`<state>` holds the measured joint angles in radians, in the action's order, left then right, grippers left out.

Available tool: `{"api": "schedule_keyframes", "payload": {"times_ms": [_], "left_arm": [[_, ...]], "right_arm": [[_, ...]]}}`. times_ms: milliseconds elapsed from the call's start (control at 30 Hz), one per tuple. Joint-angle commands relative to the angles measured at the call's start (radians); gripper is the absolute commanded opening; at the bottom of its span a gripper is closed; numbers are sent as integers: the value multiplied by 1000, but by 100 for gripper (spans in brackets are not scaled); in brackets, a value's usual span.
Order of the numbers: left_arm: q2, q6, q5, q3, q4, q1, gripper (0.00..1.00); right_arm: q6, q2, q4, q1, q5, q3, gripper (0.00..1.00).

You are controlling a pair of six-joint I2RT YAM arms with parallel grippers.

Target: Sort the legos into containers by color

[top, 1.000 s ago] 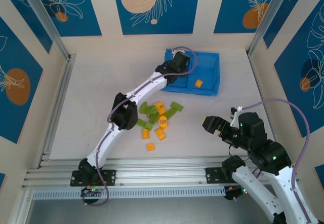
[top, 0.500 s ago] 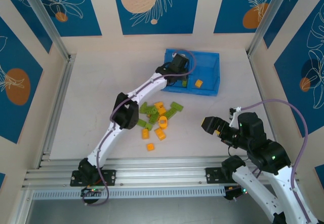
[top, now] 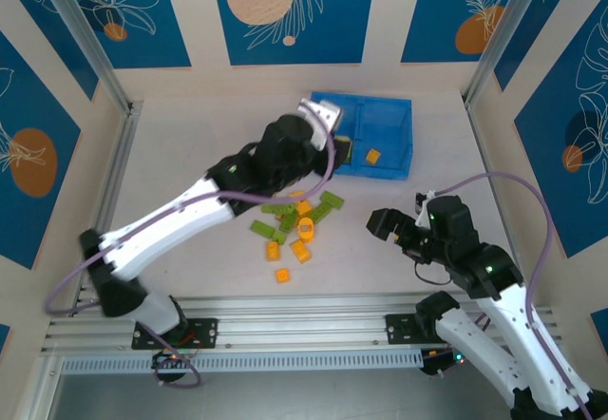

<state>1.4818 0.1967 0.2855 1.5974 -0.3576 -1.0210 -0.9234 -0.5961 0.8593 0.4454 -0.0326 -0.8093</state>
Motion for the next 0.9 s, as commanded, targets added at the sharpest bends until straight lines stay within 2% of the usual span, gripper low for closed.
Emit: {"api": "schedule_keyframes", "payload": {"times_ms": [0,167,433,600,700,867], "left_arm": [[-116,-139,62,-173,-42,-43,36],[-353,-198,-23,-382,-142,-63,47],[-644,-212,-30,-648,-300,-62,72],[-800,-261,22,-758,-352,-62,98],[-853,-283,65,-795,-377,-62,100],[-888,-324,50,-827,-361,-62,100]], "right_arm": [[21,-76,-92,8,21,13,100],[19,-232,-187,24,15,17,100],[-57,-524,-300,93,-22,-40,100],[-125,-723,-354,132,-38,-98,99],[-151,-836,-357,153,-54,-150,99],[-189,-983,-390,167,-86,-203,93]]}}
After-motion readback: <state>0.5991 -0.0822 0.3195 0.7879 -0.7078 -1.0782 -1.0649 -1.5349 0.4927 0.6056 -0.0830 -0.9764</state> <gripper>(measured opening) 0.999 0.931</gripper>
